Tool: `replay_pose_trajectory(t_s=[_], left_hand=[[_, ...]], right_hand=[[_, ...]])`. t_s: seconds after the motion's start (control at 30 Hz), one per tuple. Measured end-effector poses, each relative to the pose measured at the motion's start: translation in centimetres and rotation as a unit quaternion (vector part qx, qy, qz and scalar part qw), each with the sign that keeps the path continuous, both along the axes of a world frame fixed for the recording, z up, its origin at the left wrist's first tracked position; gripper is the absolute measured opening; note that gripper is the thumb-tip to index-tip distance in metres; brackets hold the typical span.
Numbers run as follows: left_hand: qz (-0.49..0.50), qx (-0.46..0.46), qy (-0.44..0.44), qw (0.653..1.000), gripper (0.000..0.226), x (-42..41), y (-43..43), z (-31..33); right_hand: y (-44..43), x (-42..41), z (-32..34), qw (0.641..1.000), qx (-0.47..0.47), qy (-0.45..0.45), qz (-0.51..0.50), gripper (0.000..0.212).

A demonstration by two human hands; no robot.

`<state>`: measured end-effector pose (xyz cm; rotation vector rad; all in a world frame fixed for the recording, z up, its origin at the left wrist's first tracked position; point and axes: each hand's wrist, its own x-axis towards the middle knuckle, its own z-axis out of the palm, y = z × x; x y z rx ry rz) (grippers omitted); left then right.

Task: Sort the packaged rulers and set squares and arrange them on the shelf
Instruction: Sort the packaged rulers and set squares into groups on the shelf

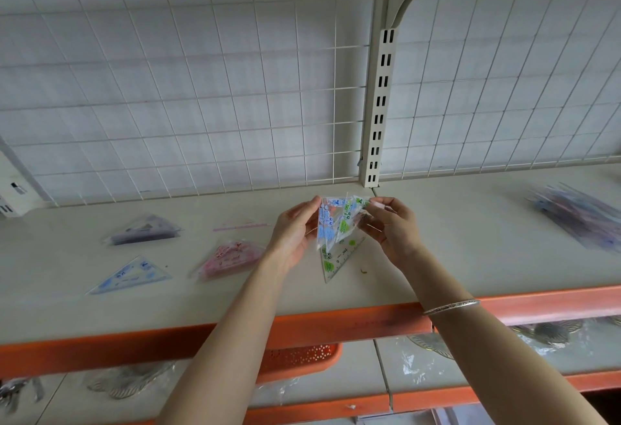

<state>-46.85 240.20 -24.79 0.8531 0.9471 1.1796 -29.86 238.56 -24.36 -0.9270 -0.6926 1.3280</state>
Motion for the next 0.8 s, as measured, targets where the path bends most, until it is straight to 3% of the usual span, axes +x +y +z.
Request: replay_pose_trajectory(t_s=[0.1,0.3,0.4,0.47,0.53,0.6,0.8], left_hand=[[-0.041,-0.010,-0.022,0.999,0.012,-0.06,-0.16,0.16],[-0.095,-0.053,-0.078,0.991,0.029,-0.27,-0.33,0.43],[-0.105,-0.067,-0.105,0.987,0.025,-0.36,-0.52,0.57],[-0.115,-0.074,-0.115,0.984,0.041,-0.35,-0.62,0.73],[-0.134,-0.076,-0.132,0.979,0.072,-0.40,-0.65,0.79],[-0.147,-0.081,-0.139,0.976,0.082,-0.33,-0.69,0.76],[-0.126,-0.083,-0.122,0.981,0.018,0.09,-1.00,0.92]], right_hand=[[0.03,0.05,-0.09,1.000,-0.006,0.013,-0.011,0.015],[0.20,0.18,-0.21,1.000,-0.018,0.016,-0.004,0.015],[0.32,0.21,-0.34,1.000,-0.025,0.014,0.001,0.015],[0.33,0.18,-0.40,1.000,-0.022,0.011,0.005,0.014],[0.35,0.19,-0.47,1.000,-0.016,0.012,0.003,0.014],[0.38,0.21,-0.53,1.000,-0.010,0.007,0.007,0.014],[0.17,0.09,-0.25,0.998,-0.007,-0.042,0.036,0.014]])
